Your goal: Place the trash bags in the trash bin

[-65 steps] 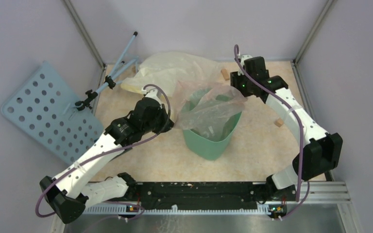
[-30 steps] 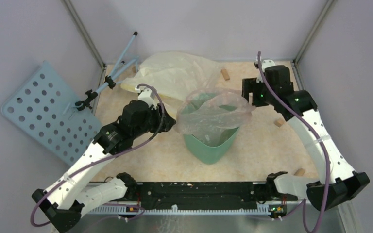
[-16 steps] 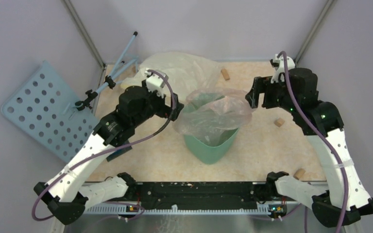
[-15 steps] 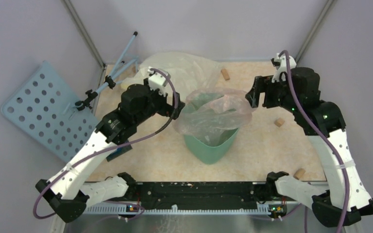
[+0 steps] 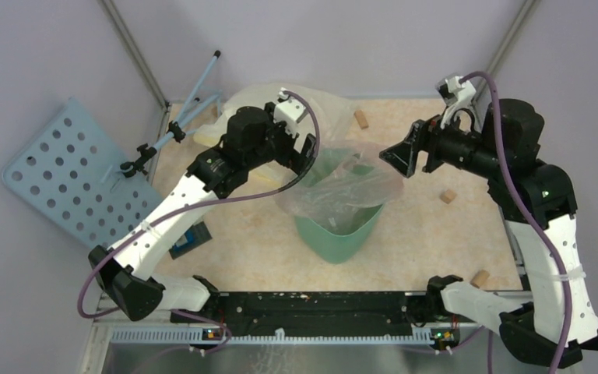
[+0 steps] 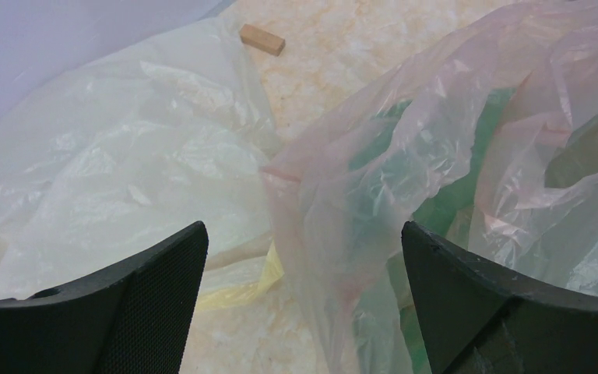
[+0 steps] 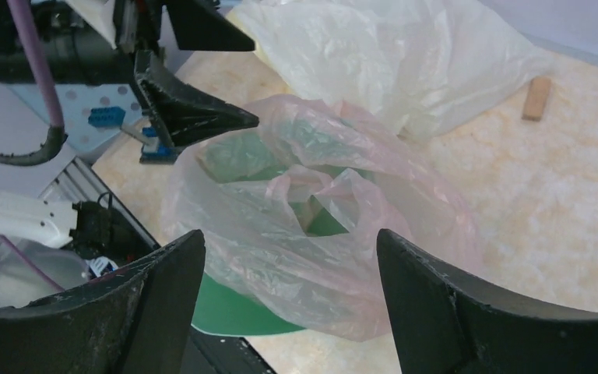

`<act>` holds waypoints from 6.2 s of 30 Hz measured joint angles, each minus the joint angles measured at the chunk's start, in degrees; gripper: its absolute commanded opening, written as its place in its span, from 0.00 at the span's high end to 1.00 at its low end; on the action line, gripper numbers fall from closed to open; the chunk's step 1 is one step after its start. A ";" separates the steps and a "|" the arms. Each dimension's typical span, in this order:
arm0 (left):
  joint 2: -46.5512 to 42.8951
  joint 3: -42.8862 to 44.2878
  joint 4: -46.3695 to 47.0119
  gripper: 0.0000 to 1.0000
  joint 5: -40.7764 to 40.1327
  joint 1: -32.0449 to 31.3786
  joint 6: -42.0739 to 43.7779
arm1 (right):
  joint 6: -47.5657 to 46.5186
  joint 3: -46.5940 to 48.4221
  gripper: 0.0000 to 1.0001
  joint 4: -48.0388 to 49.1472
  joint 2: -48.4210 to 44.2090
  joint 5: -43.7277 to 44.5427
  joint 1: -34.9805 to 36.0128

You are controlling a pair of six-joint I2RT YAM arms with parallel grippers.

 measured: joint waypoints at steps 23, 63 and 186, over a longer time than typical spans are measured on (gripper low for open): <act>9.03 5.92 -5.14 0.27 11.19 2.89 1.44 | -25.09 -8.63 0.29 9.14 8.39 -1.33 5.51; 12.26 5.35 -2.14 1.00 5.03 2.86 5.92 | -22.82 -22.25 1.00 13.62 -10.45 -6.40 8.44; 15.21 6.47 2.29 1.00 3.17 3.67 2.89 | -20.74 -19.98 1.00 10.10 -9.35 -11.78 18.80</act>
